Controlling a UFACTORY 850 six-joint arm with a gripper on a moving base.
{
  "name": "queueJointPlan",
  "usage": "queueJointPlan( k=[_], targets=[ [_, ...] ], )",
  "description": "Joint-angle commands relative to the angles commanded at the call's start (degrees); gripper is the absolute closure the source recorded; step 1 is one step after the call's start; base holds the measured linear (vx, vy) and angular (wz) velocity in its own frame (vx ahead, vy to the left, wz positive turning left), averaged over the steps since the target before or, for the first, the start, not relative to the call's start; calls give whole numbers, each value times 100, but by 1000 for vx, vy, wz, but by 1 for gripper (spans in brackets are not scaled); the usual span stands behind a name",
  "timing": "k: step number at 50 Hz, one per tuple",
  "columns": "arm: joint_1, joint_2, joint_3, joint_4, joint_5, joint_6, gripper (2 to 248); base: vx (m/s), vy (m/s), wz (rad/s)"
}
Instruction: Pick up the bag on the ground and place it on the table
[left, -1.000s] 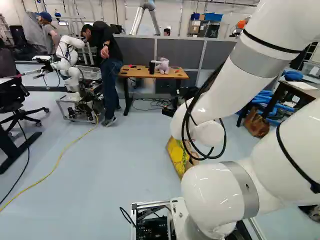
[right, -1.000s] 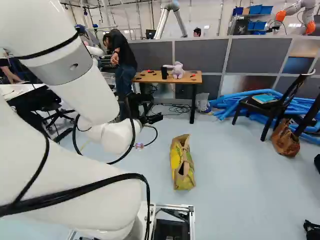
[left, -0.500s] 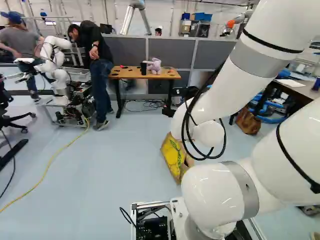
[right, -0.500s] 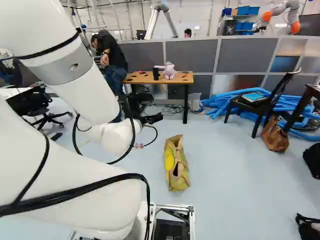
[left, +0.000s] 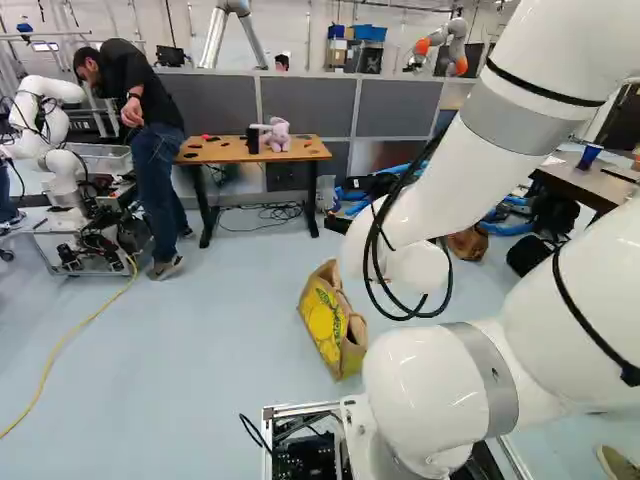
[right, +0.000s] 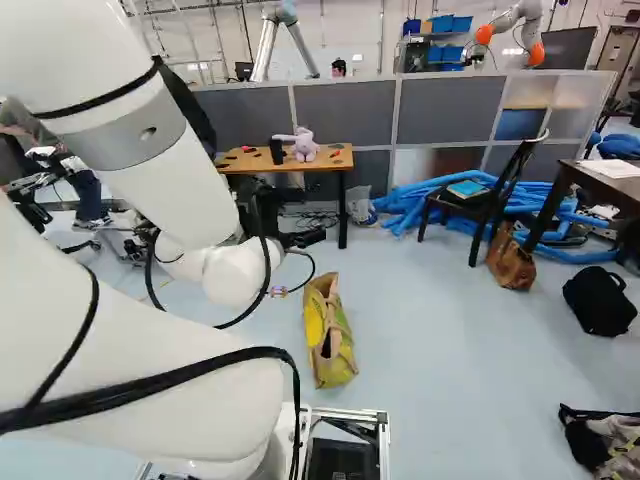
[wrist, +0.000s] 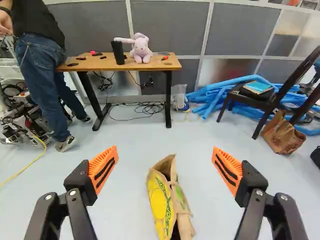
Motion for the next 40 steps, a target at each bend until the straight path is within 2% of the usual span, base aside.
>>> queueJointPlan(
  k=[11, 40],
  targets=[
    [0, 0, 0, 0, 0, 0, 3, 66, -44, -3],
    [0, -104, -88, 0, 0, 0, 3, 57, -1, -6]
  ],
)
